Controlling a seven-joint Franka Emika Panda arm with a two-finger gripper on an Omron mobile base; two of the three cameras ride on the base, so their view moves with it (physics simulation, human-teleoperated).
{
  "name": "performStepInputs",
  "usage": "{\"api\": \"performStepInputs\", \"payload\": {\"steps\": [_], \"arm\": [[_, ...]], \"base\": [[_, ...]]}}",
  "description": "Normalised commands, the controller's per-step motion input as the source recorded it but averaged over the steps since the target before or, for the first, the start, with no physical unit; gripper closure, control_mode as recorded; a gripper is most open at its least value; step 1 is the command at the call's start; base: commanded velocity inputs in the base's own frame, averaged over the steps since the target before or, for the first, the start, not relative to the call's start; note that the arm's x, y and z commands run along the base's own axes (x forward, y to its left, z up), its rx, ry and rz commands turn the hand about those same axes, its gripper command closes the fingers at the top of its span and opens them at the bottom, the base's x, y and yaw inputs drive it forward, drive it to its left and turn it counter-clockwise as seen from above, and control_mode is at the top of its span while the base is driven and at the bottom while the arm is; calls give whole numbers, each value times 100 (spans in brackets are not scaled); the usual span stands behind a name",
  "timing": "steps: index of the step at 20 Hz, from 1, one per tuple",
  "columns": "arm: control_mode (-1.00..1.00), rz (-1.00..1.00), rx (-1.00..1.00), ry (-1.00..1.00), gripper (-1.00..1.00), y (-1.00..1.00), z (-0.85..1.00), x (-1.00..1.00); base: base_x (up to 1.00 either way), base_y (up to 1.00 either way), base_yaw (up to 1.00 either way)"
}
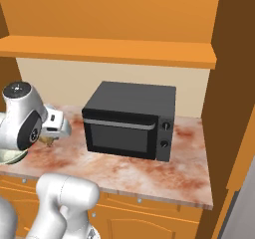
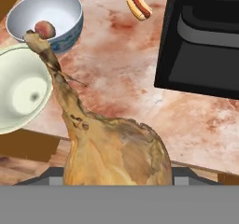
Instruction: Pick both bowls and place them on the counter. Then place the peach in one bowl and place the onion in the other bowl.
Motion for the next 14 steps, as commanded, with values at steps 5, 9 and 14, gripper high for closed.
{"api": "performStepInputs", "payload": {"steps": [5,9,14], "arm": [[-100,0,0,0,100,69,11,-9],[-100,0,0,0,100,63,18,0],[-100,0,2,-1,100,66,1,-2]], "base": [[0,0,0],[0,0,0],[0,0,0]]}}
